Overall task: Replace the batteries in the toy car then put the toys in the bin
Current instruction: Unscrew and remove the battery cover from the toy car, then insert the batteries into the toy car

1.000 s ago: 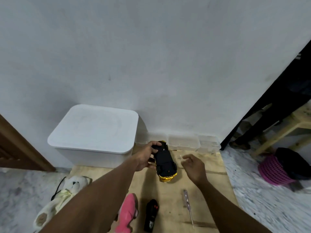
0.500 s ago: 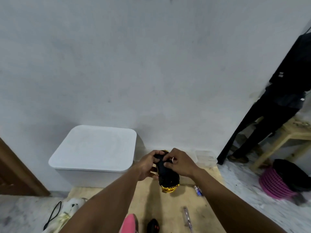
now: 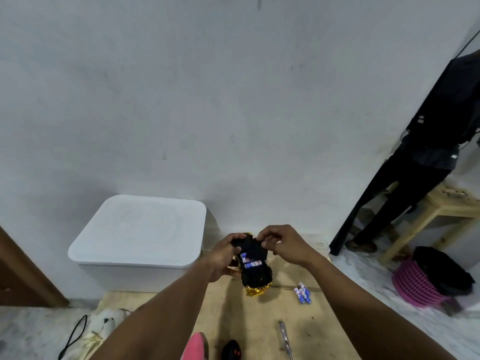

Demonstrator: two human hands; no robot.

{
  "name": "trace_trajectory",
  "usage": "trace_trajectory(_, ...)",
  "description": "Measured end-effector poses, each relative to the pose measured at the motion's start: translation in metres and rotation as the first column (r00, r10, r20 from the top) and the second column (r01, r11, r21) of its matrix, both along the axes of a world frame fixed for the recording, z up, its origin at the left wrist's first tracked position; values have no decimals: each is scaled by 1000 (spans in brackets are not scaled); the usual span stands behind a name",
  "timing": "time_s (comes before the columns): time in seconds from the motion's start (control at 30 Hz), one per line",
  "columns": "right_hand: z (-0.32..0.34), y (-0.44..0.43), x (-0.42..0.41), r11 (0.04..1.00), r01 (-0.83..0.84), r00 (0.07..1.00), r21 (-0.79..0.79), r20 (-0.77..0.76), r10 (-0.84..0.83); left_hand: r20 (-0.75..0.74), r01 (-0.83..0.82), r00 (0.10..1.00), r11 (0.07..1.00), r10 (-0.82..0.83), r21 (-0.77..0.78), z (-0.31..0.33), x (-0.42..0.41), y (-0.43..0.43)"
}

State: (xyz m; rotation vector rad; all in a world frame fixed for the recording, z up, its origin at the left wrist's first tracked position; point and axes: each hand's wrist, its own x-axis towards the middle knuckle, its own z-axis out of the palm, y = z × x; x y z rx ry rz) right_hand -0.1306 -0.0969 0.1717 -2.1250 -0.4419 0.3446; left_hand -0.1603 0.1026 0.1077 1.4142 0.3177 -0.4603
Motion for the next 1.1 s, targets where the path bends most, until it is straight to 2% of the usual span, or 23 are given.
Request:
trace_trajectory(0.07, -4, -9, 4, 975, 186, 982, 123, -36, -183, 2, -14, 1000, 1000, 14, 7, -3, 0, 3)
trace_trajectory(0.13, -17, -19, 9, 923, 349, 936, 160, -94, -338, 4, -29, 1000, 999, 29, 24, -9, 1, 7)
trace_trajectory(0.2, -41, -29, 12, 891, 442, 893, 100, -139, -427, -1, -43, 999, 998, 44, 40, -16, 2, 11)
trace_trajectory(0.27, -77, -38, 10, 890, 454, 876, -32, -165, -453, -13, -45, 999, 997, 46, 58, -24, 4, 15)
trace_trajectory(0.37, -128, -45, -1, 917, 315, 921, -245, -155, -357, -41, -39, 998, 996, 43, 79, -34, 4, 19)
trace_trajectory(0.47, -165, -45, -14, 900, 112, 961, -422, -186, -207, -66, -43, 997, 994, 50, 98, -44, 3, 22)
trace_trajectory(0.7, -198, -29, -28, 820, -123, 988, -559, -146, 49, -117, 27, 993, 990, -11, 141, -65, -8, 24)
trace_trajectory(0.8, -197, -29, -31, 830, -4, 983, -557, -156, -101, -125, 38, 992, 990, -21, 139, -66, -10, 23)
trace_trajectory(0.87, -188, -27, -29, 854, 58, 988, -517, -95, -125, -125, 32, 992, 991, -15, 130, -62, -9, 21)
trace_trajectory(1.0, -140, -12, -12, 936, 285, 958, -208, 31, -285, -110, -21, 993, 997, 29, 74, -49, -2, 15)
trace_trajectory(1.1, -101, 4, -2, 956, 274, 961, -102, 74, -267, -84, -58, 995, 998, 61, 31, -37, 3, 8)
